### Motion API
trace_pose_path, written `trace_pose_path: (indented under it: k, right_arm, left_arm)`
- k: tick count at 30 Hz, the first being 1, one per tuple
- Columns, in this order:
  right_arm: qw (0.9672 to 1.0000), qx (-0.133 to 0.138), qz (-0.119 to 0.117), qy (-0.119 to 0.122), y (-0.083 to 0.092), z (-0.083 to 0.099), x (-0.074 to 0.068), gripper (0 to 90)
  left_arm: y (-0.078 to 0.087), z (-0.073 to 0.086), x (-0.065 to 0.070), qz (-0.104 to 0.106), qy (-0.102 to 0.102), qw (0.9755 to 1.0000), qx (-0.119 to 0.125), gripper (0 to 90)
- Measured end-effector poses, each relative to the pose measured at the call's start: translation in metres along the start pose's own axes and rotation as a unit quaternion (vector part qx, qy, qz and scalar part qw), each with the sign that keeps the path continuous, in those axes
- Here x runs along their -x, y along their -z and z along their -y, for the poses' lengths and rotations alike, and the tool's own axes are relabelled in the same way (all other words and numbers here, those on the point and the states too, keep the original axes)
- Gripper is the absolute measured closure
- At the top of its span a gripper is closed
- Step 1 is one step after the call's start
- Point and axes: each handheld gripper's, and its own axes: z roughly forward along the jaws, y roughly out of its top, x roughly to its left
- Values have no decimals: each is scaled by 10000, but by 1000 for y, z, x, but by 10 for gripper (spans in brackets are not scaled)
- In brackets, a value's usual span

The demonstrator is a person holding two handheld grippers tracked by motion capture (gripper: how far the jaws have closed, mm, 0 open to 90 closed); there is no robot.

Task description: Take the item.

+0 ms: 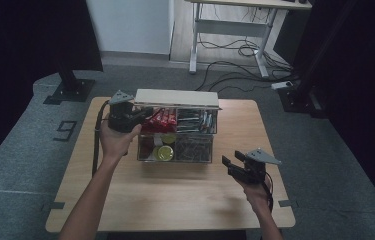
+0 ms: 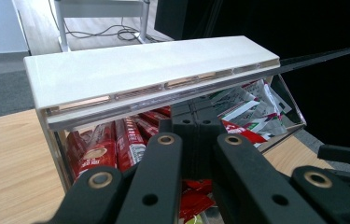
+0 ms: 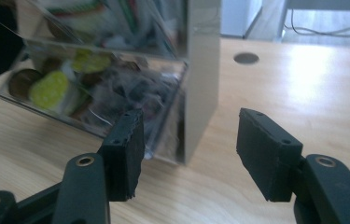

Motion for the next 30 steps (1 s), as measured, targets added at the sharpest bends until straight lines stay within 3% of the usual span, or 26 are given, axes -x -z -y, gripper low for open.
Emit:
trace_pose_path:
  k: [16, 30]
  right_arm:
    - [9994, 212, -231, 142, -4, -47, -21, 417]
    - [9986, 313, -298, 308, -8, -71, -34, 417]
  left_arm:
    - [0, -1, 1, 10, 6, 10000, -7, 900]
    - [0, -1, 3, 25, -24, 10000, -4, 900]
